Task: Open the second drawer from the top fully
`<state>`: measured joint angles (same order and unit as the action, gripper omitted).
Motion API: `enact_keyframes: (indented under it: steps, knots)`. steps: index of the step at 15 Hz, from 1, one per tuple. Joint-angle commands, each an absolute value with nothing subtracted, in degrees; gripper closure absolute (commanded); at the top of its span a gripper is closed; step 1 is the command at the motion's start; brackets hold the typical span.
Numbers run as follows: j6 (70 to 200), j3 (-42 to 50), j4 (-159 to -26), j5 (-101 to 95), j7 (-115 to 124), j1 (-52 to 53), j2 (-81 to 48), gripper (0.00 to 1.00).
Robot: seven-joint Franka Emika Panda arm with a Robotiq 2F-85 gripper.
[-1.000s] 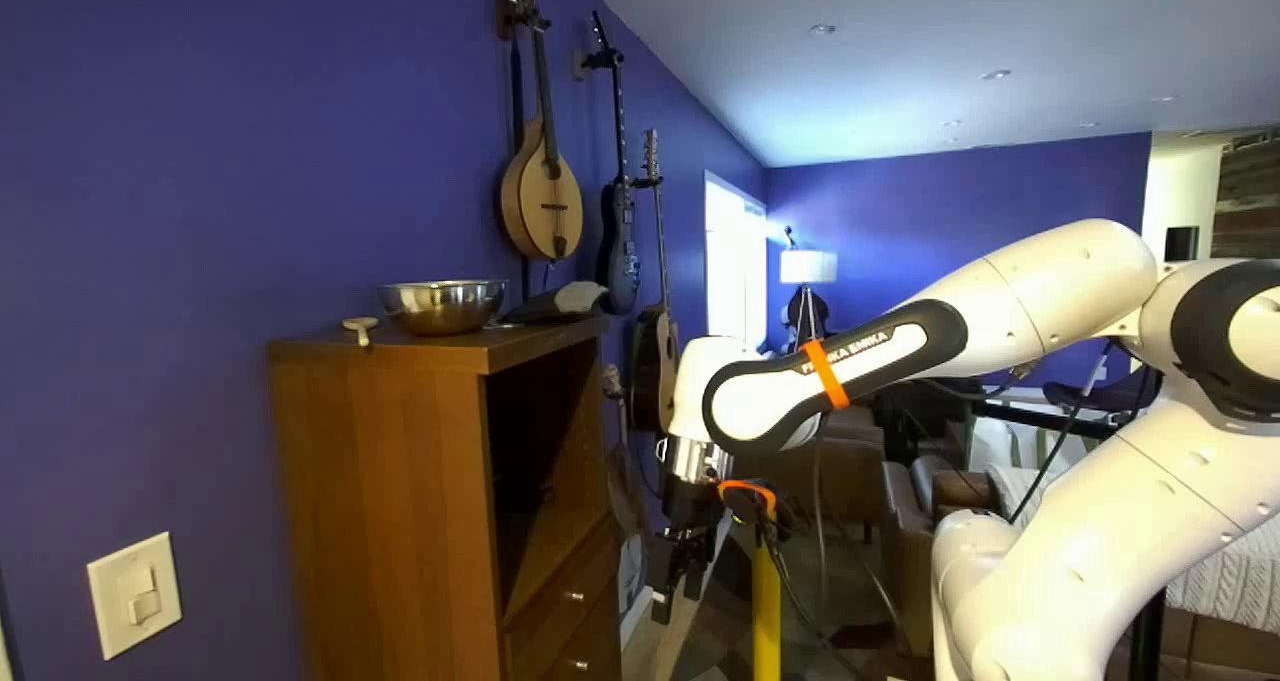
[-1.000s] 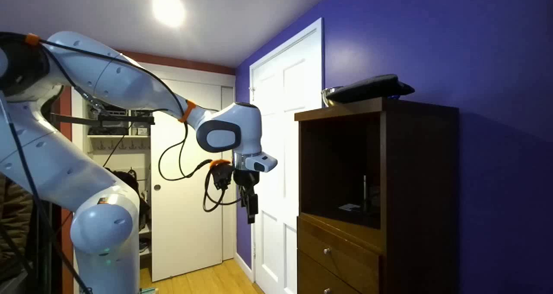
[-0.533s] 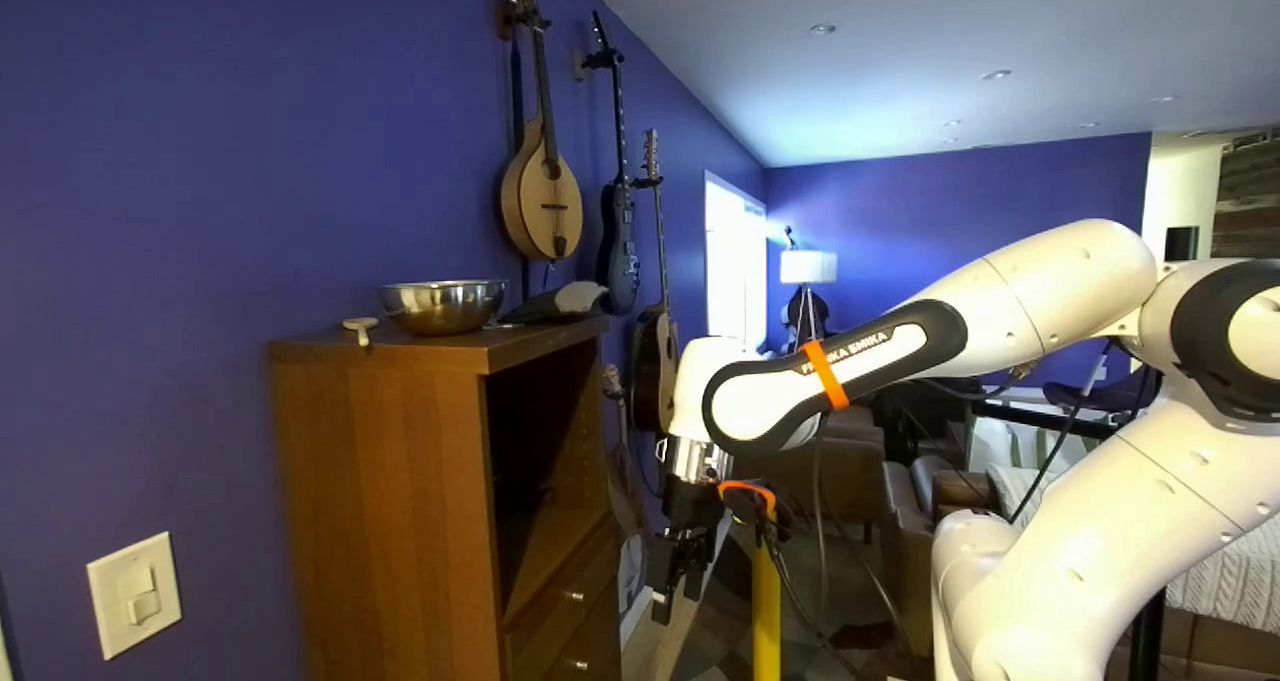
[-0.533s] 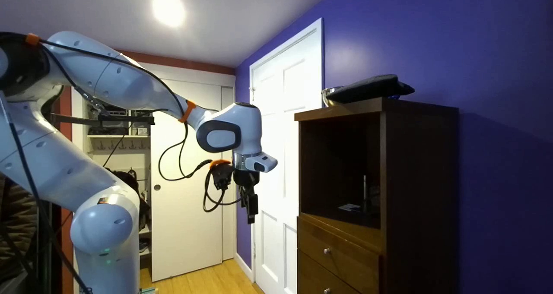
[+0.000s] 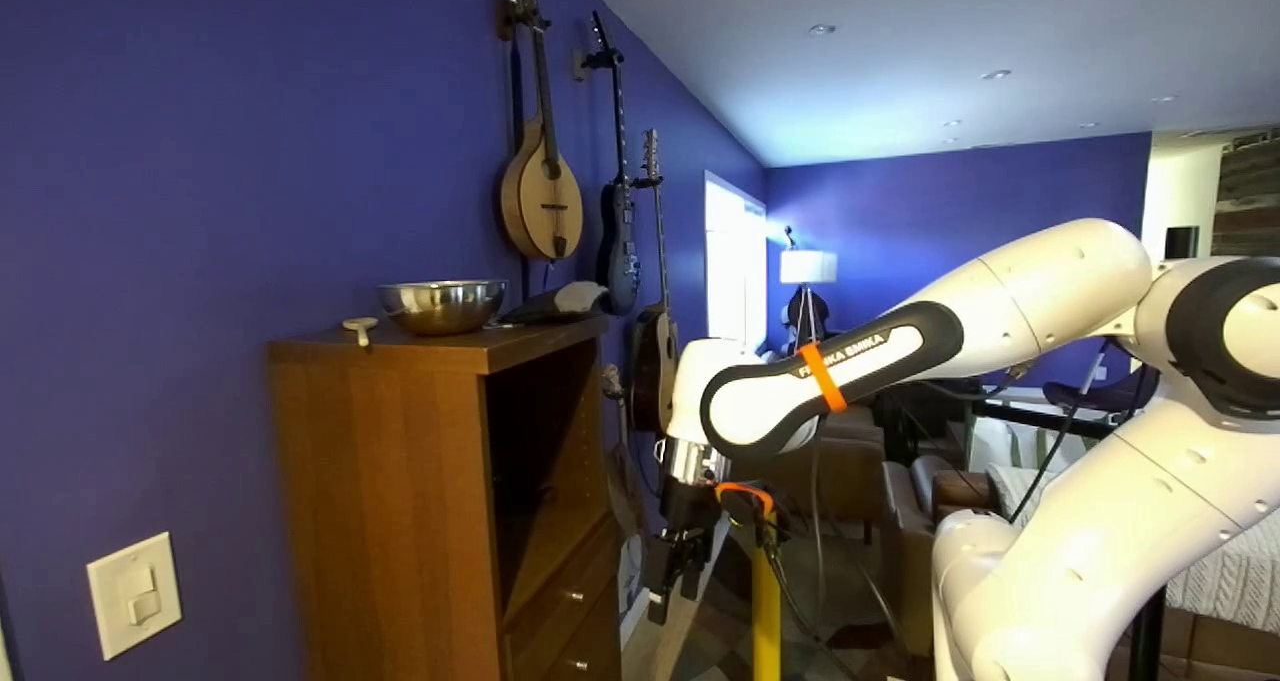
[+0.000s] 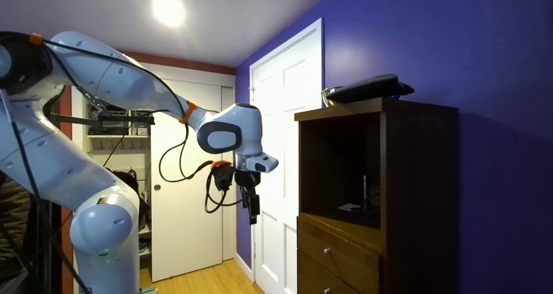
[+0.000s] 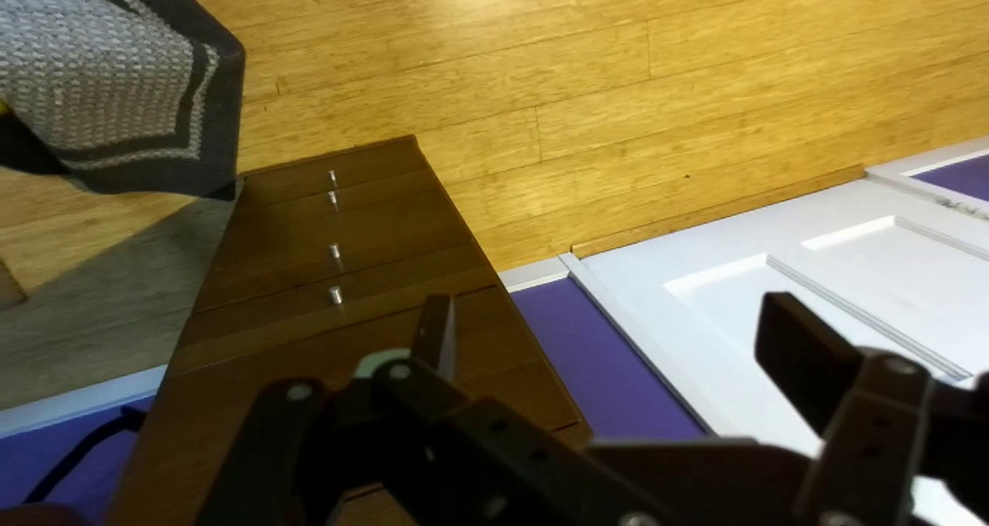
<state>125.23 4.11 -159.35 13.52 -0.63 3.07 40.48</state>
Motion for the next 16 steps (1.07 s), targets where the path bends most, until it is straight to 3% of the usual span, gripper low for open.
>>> enact_keyframes:
  steps: [1,8,12,16]
  knots:
    - [138.5,3.1,-159.3,11.5,-2.9,1.6,31.2,0.00]
    - [158.9,6.8,-157.8,11.0,-4.0,-0.9,10.6,0.00]
    - [154.1,10.1,-153.4,22.2,-10.9,0.9,2.2,0.00]
    - [156.9,7.8,-156.0,17.7,-8.2,-1.6,4.3,0.00]
